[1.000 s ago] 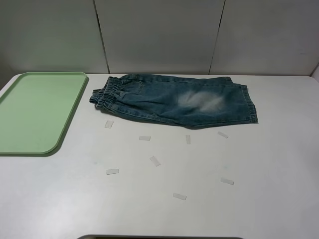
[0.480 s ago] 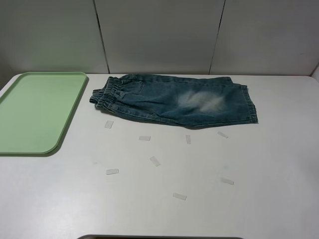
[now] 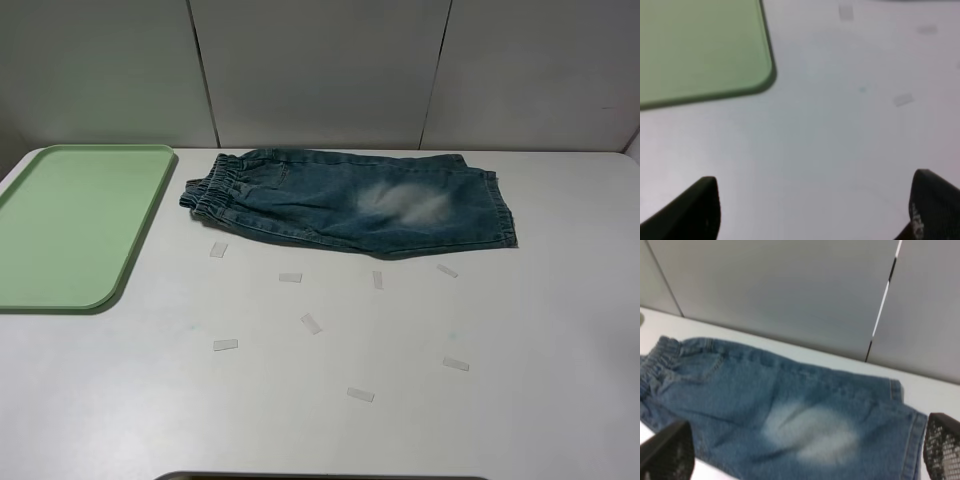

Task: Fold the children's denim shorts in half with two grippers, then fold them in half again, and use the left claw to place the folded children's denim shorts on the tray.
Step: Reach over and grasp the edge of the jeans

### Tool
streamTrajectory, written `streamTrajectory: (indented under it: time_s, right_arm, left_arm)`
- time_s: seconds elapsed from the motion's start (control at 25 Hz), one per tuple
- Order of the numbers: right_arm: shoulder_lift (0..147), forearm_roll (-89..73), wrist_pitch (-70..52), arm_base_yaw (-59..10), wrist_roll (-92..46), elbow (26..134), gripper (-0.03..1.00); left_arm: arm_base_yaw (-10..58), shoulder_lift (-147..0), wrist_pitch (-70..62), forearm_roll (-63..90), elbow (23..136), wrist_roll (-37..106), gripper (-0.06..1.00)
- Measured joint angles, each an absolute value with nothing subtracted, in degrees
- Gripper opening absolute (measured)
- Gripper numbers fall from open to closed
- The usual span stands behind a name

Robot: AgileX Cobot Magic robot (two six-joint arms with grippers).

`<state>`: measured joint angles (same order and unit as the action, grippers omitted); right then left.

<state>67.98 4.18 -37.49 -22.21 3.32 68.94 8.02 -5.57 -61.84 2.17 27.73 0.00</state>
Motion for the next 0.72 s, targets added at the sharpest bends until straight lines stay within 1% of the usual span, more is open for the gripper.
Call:
streamTrajectory:
  time_s: [0.56,0.72]
  right_arm:
    - [67.98,3.76,-40.22,-22.21,3.32,68.94,0.69]
    - [67.98,-1.31,-42.99,-22.21,5.35,68.94,0.69]
  left_arm:
    - [8.02,-5.32,-60.90,2.33,27.57,0.00,0.76]
    - [8.02,-5.32,-60.90,2.33,27.57,0.00,0.76]
